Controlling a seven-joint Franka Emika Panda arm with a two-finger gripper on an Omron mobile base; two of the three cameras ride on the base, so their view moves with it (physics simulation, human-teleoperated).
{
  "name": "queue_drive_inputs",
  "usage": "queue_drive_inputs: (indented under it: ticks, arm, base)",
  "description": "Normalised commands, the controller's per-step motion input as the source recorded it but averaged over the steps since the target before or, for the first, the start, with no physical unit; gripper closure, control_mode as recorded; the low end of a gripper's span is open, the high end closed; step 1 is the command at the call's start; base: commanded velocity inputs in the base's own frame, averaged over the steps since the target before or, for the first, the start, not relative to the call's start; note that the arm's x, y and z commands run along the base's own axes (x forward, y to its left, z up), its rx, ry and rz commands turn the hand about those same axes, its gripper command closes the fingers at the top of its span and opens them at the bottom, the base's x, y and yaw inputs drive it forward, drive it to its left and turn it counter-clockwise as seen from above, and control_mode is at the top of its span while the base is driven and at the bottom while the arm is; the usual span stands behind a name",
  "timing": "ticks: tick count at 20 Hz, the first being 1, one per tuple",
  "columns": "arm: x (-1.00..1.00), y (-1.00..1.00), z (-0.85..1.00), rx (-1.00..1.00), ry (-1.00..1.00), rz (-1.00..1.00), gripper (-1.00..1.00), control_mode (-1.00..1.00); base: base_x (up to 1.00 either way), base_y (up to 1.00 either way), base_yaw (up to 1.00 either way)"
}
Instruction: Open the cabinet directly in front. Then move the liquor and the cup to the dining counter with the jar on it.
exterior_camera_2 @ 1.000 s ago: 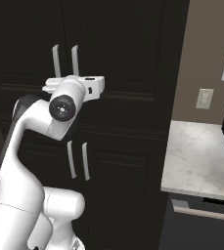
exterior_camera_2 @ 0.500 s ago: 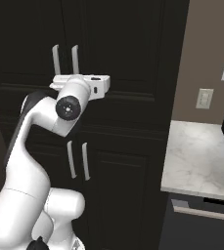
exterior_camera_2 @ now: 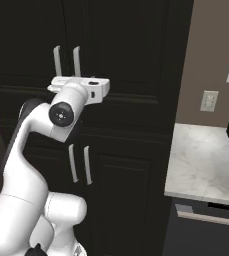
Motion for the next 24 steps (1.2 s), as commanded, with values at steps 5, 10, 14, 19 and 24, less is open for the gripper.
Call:
queue_drive_inputs:
  ticks: [5, 10, 14, 19, 24]
  arm:
    - [-0.06, -0.11, 0.00, 0.01, 0.00, 0.00, 1.00, -1.00]
    - [-0.34, -0.40, 0.14, 0.06, 0.00, 0.00, 1.00, -1.00]
    - [-0.56, -0.56, 0.12, 0.08, 0.00, 0.00, 1.00, -1.00]
    - [-0.64, -0.67, 0.13, 0.11, 0.00, 0.00, 1.00, -1.00]
    - [-0.73, -0.73, 0.04, 0.11, 0.00, -0.03, 1.00, -1.00]
  base:
    - [0.00, 0.00, 0.00]
    - [0.00, 0.00, 0.00]
    - [0.00, 0.00, 0.00]
    - [0.00, 0.00, 0.00]
    - [0.00, 0.00, 0.00]
